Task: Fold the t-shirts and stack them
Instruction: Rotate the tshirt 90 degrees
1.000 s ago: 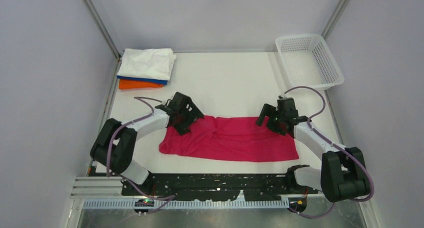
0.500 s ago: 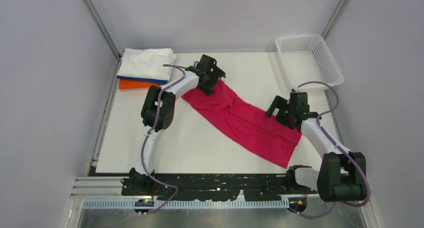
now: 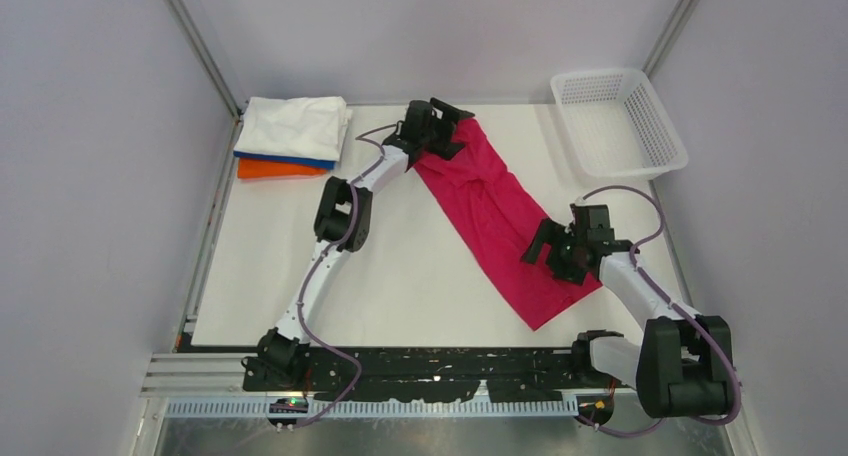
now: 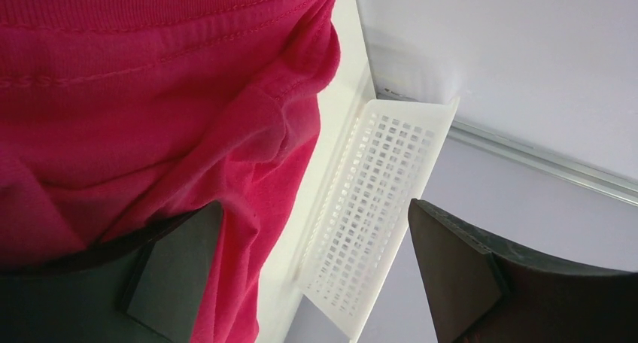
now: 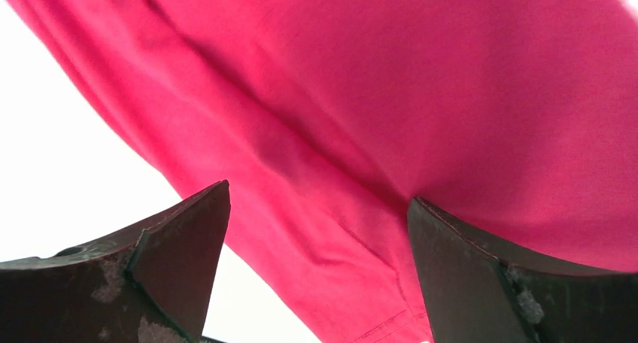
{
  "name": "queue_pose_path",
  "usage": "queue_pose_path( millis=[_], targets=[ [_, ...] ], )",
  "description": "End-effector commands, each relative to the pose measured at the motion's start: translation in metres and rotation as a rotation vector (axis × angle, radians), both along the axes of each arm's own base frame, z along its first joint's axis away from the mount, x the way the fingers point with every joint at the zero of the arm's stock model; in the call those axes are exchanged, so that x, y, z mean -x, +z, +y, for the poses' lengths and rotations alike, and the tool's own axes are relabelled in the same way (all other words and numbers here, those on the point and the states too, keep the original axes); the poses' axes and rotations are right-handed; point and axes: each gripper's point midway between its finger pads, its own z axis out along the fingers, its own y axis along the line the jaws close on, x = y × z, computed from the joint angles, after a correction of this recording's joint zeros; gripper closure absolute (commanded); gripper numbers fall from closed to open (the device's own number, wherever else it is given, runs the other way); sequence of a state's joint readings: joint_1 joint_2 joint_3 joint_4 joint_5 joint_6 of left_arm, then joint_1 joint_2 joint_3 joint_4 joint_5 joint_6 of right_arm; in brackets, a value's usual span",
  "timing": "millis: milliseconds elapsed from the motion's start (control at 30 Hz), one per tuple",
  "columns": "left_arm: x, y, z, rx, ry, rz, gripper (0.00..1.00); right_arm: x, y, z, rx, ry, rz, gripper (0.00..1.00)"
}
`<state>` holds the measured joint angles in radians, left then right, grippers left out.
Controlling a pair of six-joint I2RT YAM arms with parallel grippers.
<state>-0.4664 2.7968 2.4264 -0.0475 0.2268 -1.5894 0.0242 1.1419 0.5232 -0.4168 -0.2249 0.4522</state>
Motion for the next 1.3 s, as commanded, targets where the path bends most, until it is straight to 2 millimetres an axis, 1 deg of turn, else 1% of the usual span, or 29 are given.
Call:
queue_pose_path(
  millis=[0,100,133,167,200,267,300,367,400,433,467,500,567,600,667,700,733,800,833,867,933,967,1000,1033,1067,1100,1133,1233,1267],
  targets=[
    [-0.012,0.005,0.007,-0.051,0.073,-0.056,0.0,0.02,0.007,0.038,-0.095,0.165,0.014,0.05],
    [-0.024,0.021,0.01,-0.042,0.106,-0.136,0.0,0.033,0.008,0.062,-0.127,0.254,0.034,0.04],
    [-0.026,0.025,0.01,-0.036,0.11,-0.151,0.0,0.039,0.009,0.077,-0.151,0.297,0.043,0.05],
    [-0.029,0.023,0.012,-0.035,0.118,-0.151,0.0,0.041,0.011,0.086,-0.175,0.308,0.049,0.05],
    [-0.031,0.023,0.014,-0.03,0.129,-0.152,0.0,0.046,0.014,0.102,-0.203,0.365,0.039,0.05],
    [-0.038,0.035,0.015,-0.02,0.143,-0.195,0.0,0.048,0.019,0.122,-0.216,0.429,0.027,0.05],
    [-0.041,0.04,0.017,-0.032,0.155,-0.209,0.0,0.05,0.018,0.127,-0.21,0.453,0.034,0.05],
    [-0.046,0.05,0.021,-0.058,0.177,-0.249,0.0,0.048,0.023,0.142,-0.2,0.509,0.02,0.05],
    [-0.047,0.053,0.023,-0.075,0.186,-0.266,0.0,0.047,0.03,0.154,-0.208,0.548,-0.004,0.05],
    [-0.049,0.054,0.026,-0.102,0.195,-0.283,0.0,0.052,0.029,0.163,-0.207,0.578,0.001,0.05],
    [-0.049,0.054,0.028,-0.122,0.193,-0.283,0.0,0.048,0.035,0.172,-0.216,0.596,-0.025,0.05],
    [-0.049,0.054,0.029,-0.134,0.188,-0.29,0.0,0.052,0.035,0.18,-0.214,0.623,-0.026,0.05],
    [-0.05,0.058,0.03,-0.135,0.179,-0.31,0.0,0.05,0.039,0.188,-0.198,0.634,-0.045,0.05],
    [-0.05,0.063,0.03,-0.124,0.175,-0.323,0.0,0.048,0.043,0.188,-0.185,0.626,-0.051,0.05],
    [-0.043,0.079,0.021,-0.078,0.109,-0.364,0.0,0.039,0.047,0.177,-0.119,0.561,-0.079,0.05],
    [-0.04,0.09,0.018,-0.074,0.088,-0.388,0.0,0.031,0.055,0.165,-0.068,0.493,-0.12,0.05],
    [-0.037,0.104,0.017,-0.076,0.068,-0.415,0.01,0.027,0.059,0.16,-0.049,0.462,-0.144,0.05],
    [-0.028,0.137,0.016,-0.096,0.031,-0.478,0.0,0.017,0.08,0.143,-0.02,0.361,-0.238,0.05],
    [-0.021,0.156,0.016,-0.101,0.009,-0.512,0.01,0.014,0.094,0.135,-0.015,0.318,-0.303,0.05],
    [-0.014,0.177,0.016,-0.108,-0.012,-0.549,0.0,0.012,0.103,0.132,-0.023,0.295,-0.334,0.05],
    [0.008,0.214,0.017,-0.135,-0.082,-0.618,0.01,0.012,0.129,0.118,-0.031,0.242,-0.431,0.05],
    [0.021,0.233,0.019,-0.148,-0.114,-0.656,0.0,0.014,0.13,0.113,-0.022,0.234,-0.439,0.05],
    [0.035,0.249,0.02,-0.157,-0.142,-0.676,0.01,0.013,0.138,0.104,-0.011,0.206,-0.474,0.05],
    [0.051,0.264,0.023,-0.167,-0.173,-0.693,0.0,0.016,0.135,0.097,0.006,0.192,-0.466,0.04],
    [0.067,0.277,0.026,-0.18,-0.204,-0.715,0.0,0.016,0.141,0.089,0.007,0.162,-0.488,0.05],
    [0.088,0.298,0.031,-0.193,-0.229,-0.746,0.0,0.019,0.137,0.084,0.02,0.154,-0.473,0.05],
    [0.104,0.302,0.036,-0.216,-0.253,-0.74,0.0,0.019,0.139,0.077,0.028,0.137,-0.484,0.05],
    [0.152,0.303,0.047,-0.269,-0.312,-0.734,0.0,0.023,0.134,0.055,0.082,0.089,-0.458,0.05],
    [0.167,0.297,0.049,-0.286,-0.334,-0.736,0.0,0.023,0.13,0.046,0.1,0.062,-0.433,0.05]
  ],
)
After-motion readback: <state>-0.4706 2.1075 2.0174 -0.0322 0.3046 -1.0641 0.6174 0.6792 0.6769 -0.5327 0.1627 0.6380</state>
